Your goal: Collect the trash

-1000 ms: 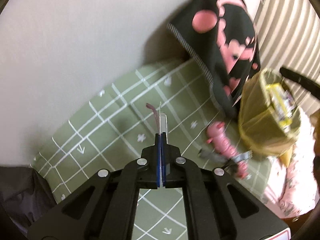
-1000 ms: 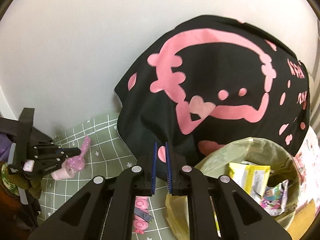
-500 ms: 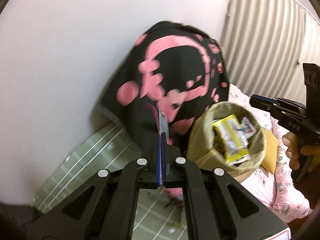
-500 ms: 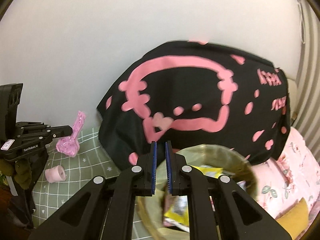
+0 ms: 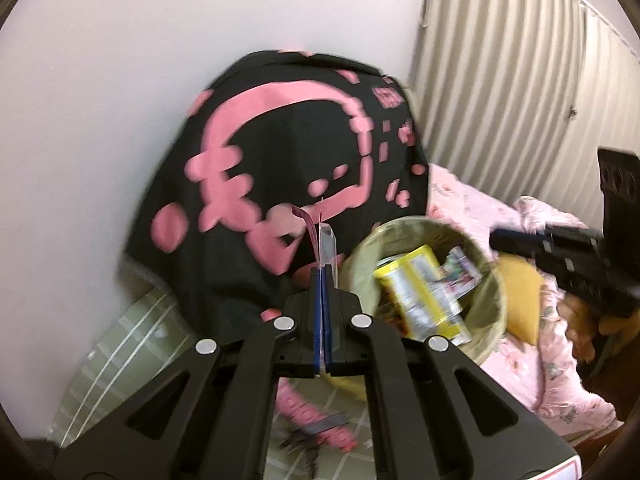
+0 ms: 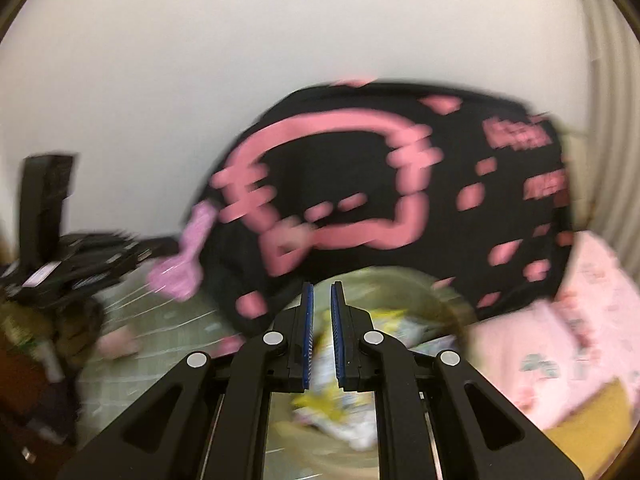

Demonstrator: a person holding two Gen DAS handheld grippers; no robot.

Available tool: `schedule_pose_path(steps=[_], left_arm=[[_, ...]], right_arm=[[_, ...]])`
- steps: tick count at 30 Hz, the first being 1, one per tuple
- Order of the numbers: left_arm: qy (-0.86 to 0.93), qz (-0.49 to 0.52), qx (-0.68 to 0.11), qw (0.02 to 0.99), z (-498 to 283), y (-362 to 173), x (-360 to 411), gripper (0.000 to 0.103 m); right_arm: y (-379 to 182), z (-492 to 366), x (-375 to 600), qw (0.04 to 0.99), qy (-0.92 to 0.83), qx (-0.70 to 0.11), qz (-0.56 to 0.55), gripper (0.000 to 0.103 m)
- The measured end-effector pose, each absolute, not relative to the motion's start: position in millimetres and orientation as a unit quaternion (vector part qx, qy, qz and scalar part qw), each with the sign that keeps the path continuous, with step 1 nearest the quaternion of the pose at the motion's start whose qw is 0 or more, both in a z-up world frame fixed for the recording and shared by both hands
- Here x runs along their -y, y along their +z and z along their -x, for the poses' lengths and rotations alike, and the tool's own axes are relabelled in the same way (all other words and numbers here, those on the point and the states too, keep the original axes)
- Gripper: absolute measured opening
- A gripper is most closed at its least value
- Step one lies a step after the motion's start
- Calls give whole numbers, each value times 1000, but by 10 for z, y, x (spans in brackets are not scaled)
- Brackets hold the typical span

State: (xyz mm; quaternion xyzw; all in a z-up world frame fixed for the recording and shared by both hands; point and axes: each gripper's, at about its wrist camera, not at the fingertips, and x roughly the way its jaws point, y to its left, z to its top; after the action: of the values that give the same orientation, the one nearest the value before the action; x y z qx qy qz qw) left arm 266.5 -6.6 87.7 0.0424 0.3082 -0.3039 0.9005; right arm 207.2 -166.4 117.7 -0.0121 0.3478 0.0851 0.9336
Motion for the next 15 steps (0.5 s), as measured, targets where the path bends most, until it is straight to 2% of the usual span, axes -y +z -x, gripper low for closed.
schedule_pose_path(steps=[1,2,3,5,10,15], left_arm=[[-289,-37,-317,903,-2674,822,-52,1],[-277,-29,-324,904,-2688,771,-159,1],[-261,-19,-334,906,-2704,711,-293,1],[-228,-1,-349,909,-2724,608,-545,1],[-172,28,-364,915,-2667,469,-1045,1],[-151,31,-367,917,-2563,444,-1266,1]], right_arm=[[1062,-2081,1567,928,100,-358,16,11],[887,-2100,1421,920,117,-373,24,16],[729,-2115,1295,912,134,-386,28,26],[405,-2147,1033,892,174,-416,28,34],[-239,-2238,494,858,214,-460,79,34],[-643,-2398,293,839,212,-494,87,34]])
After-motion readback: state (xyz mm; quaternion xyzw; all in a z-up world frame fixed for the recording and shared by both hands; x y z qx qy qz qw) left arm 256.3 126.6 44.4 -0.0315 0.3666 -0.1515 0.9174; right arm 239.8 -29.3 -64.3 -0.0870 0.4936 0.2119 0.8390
